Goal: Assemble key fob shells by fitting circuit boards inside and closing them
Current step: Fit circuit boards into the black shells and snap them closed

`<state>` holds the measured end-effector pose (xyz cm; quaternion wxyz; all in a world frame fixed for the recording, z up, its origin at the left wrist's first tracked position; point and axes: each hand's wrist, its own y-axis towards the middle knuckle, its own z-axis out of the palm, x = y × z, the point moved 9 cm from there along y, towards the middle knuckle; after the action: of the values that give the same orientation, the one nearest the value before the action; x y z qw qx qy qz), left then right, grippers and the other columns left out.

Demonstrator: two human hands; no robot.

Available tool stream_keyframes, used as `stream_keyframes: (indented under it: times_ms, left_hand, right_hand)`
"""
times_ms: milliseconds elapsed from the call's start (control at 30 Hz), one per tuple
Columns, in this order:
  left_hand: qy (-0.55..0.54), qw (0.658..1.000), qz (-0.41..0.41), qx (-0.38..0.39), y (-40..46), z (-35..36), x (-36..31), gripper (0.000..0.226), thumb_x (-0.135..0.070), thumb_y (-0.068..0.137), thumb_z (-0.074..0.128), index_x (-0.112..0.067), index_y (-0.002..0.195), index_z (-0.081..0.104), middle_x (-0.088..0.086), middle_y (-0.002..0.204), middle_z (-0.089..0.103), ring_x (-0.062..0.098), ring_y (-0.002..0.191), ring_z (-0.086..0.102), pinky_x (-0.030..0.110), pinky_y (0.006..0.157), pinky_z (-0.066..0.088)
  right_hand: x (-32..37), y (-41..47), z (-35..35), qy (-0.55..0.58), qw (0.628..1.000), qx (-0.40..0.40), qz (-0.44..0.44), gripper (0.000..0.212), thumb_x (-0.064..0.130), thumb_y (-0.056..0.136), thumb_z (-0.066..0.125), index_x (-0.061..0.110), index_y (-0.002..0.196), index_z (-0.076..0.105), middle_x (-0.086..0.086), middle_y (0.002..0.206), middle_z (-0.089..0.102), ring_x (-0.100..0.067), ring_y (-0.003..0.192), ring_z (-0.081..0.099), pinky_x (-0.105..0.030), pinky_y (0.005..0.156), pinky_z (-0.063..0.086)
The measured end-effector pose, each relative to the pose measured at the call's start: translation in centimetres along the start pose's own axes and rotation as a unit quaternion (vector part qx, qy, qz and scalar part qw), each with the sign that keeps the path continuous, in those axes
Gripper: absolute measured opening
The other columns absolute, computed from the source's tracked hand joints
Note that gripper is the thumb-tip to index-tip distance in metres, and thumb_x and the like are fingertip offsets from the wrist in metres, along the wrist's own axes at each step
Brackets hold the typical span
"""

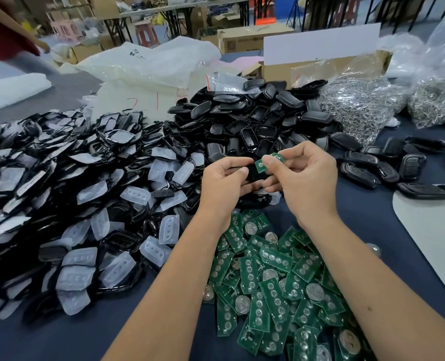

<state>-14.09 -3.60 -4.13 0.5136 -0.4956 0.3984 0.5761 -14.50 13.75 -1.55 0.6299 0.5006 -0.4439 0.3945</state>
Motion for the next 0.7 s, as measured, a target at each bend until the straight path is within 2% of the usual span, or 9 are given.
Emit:
stream_keyframes:
  times_ms: [67, 333, 433, 533, 600, 700]
  left_hand:
    - [0.004, 1.0, 0.003, 0.002, 0.01, -0.03, 0.03, 0.025, 0.006, 0.102, 0.051, -0.003, 0.106, 0.074, 0.005, 0.085, 0.078, 0.024, 0.076, 0.078, 0.029, 0.073, 0.062]
    - [0.012, 1.0, 0.009, 0.0, 0.14, -0.18, 0.15, 0.027, 0.006, 0.101, 0.052, -0.006, 0.104, 0.076, 0.021, 0.099, 0.073, 0.021, 0.071, 0.076, 0.026, 0.071, 0.061]
    - [0.009, 1.0, 0.011, -0.005, 0.2, -0.25, 0.22, 0.028, 0.007, 0.1, 0.053, -0.006, 0.1, 0.078, 0.013, 0.09, 0.069, 0.015, 0.07, 0.072, 0.03, 0.074, 0.063]
    - [0.004, 1.0, 0.009, 0.001, 0.27, -0.07, 0.36, 0.025, 0.007, 0.1, 0.055, -0.005, 0.1, 0.077, 0.004, 0.082, 0.073, 0.017, 0.073, 0.074, 0.031, 0.074, 0.063]
    - [0.002, 1.0, 0.014, 0.013, 0.16, 0.17, 0.24, 0.021, 0.008, 0.099, 0.057, -0.004, 0.101, 0.075, -0.002, 0.077, 0.076, 0.018, 0.074, 0.076, 0.029, 0.073, 0.063]
    - [-0.006, 1.0, 0.02, 0.014, 0.01, 0.19, 0.07, 0.018, 0.009, 0.096, 0.063, -0.004, 0.101, 0.074, 0.006, 0.085, 0.079, 0.023, 0.08, 0.079, 0.029, 0.073, 0.063]
  right_hand:
    - [0.25, -0.16, 0.27, -0.029, 0.999, 0.006, -0.012, 0.026, 0.014, 0.086, 0.086, 0.006, 0.09, 0.062, -0.011, 0.068, 0.073, -0.029, 0.05, 0.071, -0.033, 0.046, 0.056]
    - [0.84, -0.38, 0.8, -0.085, 0.996, 0.017, -0.032, 0.025, 0.014, 0.087, 0.085, 0.007, 0.088, 0.06, -0.005, 0.065, 0.072, -0.021, 0.044, 0.068, -0.027, 0.041, 0.052]
    - [0.83, -0.33, 0.74, -0.131, 0.991, 0.011, -0.039, 0.026, 0.018, 0.087, 0.086, 0.011, 0.085, 0.061, -0.005, 0.064, 0.07, -0.02, 0.045, 0.067, -0.033, 0.04, 0.053]
    - [0.79, -0.11, 0.42, -0.207, 0.977, -0.009, -0.052, 0.027, 0.027, 0.084, 0.086, 0.016, 0.08, 0.062, -0.004, 0.067, 0.068, -0.023, 0.057, 0.068, -0.038, 0.052, 0.057]
    - [0.77, -0.01, 0.21, -0.224, 0.973, -0.021, -0.055, 0.027, 0.03, 0.083, 0.087, 0.018, 0.078, 0.063, -0.003, 0.066, 0.067, -0.022, 0.06, 0.065, -0.033, 0.054, 0.053]
    - [0.51, 0.1, 0.31, -0.226, 0.973, -0.011, -0.045, 0.027, 0.03, 0.083, 0.087, 0.017, 0.077, 0.064, 0.0, 0.064, 0.067, -0.013, 0.055, 0.061, -0.023, 0.051, 0.046]
